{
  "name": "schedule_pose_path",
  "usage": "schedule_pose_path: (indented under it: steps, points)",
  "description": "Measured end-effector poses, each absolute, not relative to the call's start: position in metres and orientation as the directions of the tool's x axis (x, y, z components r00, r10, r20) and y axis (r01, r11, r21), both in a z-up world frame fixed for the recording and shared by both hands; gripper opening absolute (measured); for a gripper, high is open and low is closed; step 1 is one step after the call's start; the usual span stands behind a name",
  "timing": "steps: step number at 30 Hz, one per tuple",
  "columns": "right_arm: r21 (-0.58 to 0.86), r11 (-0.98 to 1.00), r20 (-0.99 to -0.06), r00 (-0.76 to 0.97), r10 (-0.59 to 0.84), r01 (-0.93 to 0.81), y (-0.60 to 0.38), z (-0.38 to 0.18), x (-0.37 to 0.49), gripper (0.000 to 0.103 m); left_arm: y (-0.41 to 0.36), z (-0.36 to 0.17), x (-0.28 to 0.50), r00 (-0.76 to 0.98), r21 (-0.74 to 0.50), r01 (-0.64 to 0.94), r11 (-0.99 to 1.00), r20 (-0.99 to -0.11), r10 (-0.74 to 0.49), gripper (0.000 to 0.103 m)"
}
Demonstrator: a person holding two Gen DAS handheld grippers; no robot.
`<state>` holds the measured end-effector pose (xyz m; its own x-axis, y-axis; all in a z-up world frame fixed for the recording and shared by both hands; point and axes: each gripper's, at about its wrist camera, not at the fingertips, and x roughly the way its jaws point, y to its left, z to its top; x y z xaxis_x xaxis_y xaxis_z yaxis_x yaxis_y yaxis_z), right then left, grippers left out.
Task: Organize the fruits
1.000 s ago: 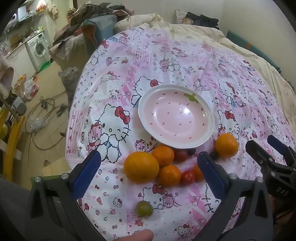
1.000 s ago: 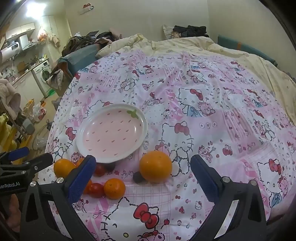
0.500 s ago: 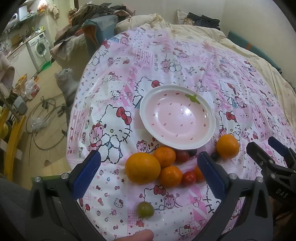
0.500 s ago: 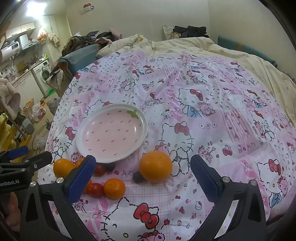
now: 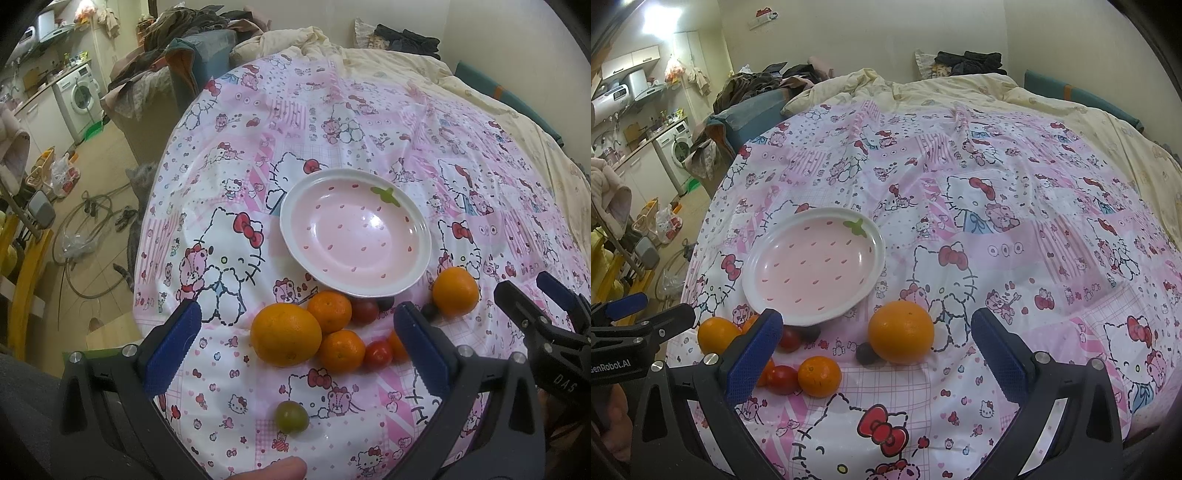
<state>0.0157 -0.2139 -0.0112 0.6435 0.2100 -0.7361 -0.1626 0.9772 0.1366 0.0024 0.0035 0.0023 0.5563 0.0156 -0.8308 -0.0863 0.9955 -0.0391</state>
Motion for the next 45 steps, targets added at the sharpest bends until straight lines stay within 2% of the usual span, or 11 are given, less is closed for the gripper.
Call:
schedule_pose_path:
  steps: [45]
  points:
    - [0.144,0.978,-0.735,0.645,0.209,-0.154,-0.2198,-0.0117,0.0165,0.103,0.0046,0.0013,0.0023,0.554,-0.037,-0.084,0.996,-0.832,0.016,0.103]
